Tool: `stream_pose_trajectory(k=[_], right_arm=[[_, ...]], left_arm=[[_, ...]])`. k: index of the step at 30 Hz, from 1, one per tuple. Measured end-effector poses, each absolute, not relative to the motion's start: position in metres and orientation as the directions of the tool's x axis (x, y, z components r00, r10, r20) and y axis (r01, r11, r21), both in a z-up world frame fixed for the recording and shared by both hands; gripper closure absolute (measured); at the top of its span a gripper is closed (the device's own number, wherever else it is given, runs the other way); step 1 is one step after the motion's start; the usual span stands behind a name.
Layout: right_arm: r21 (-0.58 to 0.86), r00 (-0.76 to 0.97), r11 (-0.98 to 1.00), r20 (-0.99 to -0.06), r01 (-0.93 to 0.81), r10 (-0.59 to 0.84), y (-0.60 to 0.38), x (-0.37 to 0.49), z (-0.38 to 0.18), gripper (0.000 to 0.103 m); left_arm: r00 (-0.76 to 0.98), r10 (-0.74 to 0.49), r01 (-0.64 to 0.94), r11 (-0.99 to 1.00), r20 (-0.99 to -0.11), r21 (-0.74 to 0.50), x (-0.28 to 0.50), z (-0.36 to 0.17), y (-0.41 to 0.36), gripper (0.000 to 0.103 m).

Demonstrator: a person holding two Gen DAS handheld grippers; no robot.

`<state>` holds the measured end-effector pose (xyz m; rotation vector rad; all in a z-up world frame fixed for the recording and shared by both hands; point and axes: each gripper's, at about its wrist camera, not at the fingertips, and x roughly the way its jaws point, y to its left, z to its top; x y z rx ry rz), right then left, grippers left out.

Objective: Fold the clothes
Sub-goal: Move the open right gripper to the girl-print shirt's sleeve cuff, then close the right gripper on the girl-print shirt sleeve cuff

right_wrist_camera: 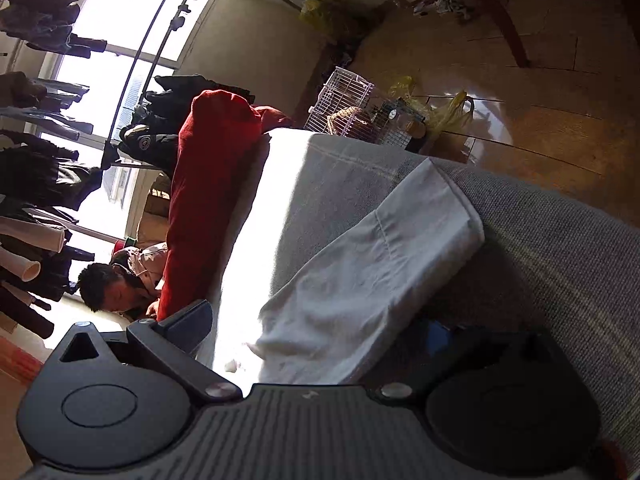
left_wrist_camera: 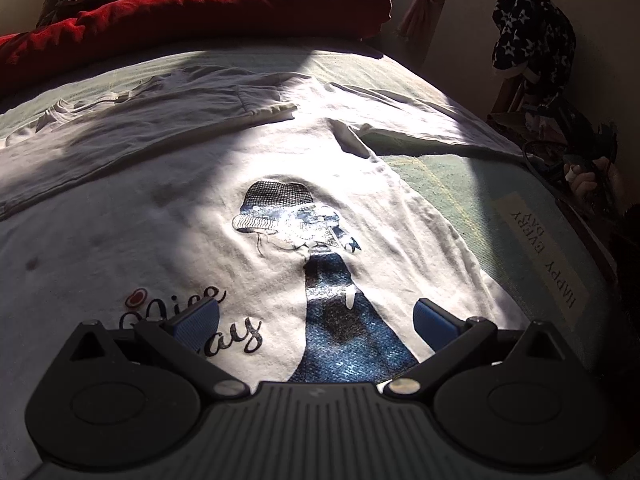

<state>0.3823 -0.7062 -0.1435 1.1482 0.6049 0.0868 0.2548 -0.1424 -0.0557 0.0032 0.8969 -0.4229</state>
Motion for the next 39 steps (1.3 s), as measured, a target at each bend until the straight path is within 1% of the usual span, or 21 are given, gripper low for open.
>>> stream_pose_trajectory(k=[5, 11, 15, 27, 30, 33, 34, 35, 36, 37, 38, 39], right_arm=[[0.831, 0.819, 0.494, -0.458, 0.256, 0.347, -0.706, 0.403, -0.141, 0.000], [0.804, 0.814, 0.559, -0.455, 0.201, 0.362, -0.701, 0.399, -0.143, 0.000], [0.786, 0.824, 0.582, -0.462, 0.208, 0.330, -0.696, 0.398, -0.143, 0.000], [0.756, 0.821, 0.616, -0.485, 0.221, 0.301, -0.693, 0.397, -0.141, 0.000], [0.749, 0.819, 0.622, -0.493, 0.227, 0.295, -0.692, 0.397, -0.140, 0.002], [0.743, 0.814, 0.626, -0.504, 0.238, 0.289, -0.694, 0.396, -0.140, 0.007], [0.741, 0.812, 0.627, -0.508, 0.242, 0.287, -0.695, 0.396, -0.140, 0.011], [0.739, 0.810, 0.627, -0.513, 0.247, 0.285, -0.696, 0.395, -0.140, 0.016], [0.738, 0.808, 0.625, -0.517, 0.254, 0.283, -0.698, 0.394, -0.140, 0.019], [0.739, 0.806, 0.621, -0.521, 0.262, 0.280, -0.700, 0.393, -0.141, 0.025], [0.739, 0.804, 0.617, -0.527, 0.271, 0.277, -0.702, 0.392, -0.142, 0.034], [0.737, 0.801, 0.614, -0.533, 0.282, 0.272, -0.704, 0.391, -0.143, 0.038]], left_arm=[[0.545, -0.362, 0.365, 0.914, -0.756, -0.175, 0.254, -0.056, -0.143, 0.001], [0.547, -0.364, 0.364, 0.914, -0.754, -0.178, 0.254, -0.059, -0.143, 0.001], [0.552, -0.347, 0.370, 0.917, -0.758, -0.150, 0.253, -0.059, -0.146, 0.001], [0.551, -0.355, 0.369, 0.915, -0.755, -0.161, 0.252, -0.058, -0.144, 0.001], [0.550, -0.359, 0.367, 0.915, -0.754, -0.168, 0.252, -0.057, -0.142, 0.001], [0.550, -0.358, 0.364, 0.916, -0.755, -0.169, 0.253, -0.057, -0.141, 0.001], [0.550, -0.356, 0.362, 0.917, -0.755, -0.169, 0.253, -0.058, -0.141, 0.001], [0.551, -0.354, 0.360, 0.918, -0.756, -0.167, 0.253, -0.058, -0.141, 0.001], [0.551, -0.351, 0.358, 0.919, -0.757, -0.165, 0.253, -0.058, -0.141, 0.001], [0.552, -0.348, 0.358, 0.920, -0.758, -0.161, 0.253, -0.058, -0.142, 0.001], [0.552, -0.344, 0.358, 0.920, -0.759, -0.157, 0.254, -0.058, -0.143, 0.001], [0.553, -0.341, 0.358, 0.921, -0.760, -0.154, 0.253, -0.058, -0.143, 0.001]])
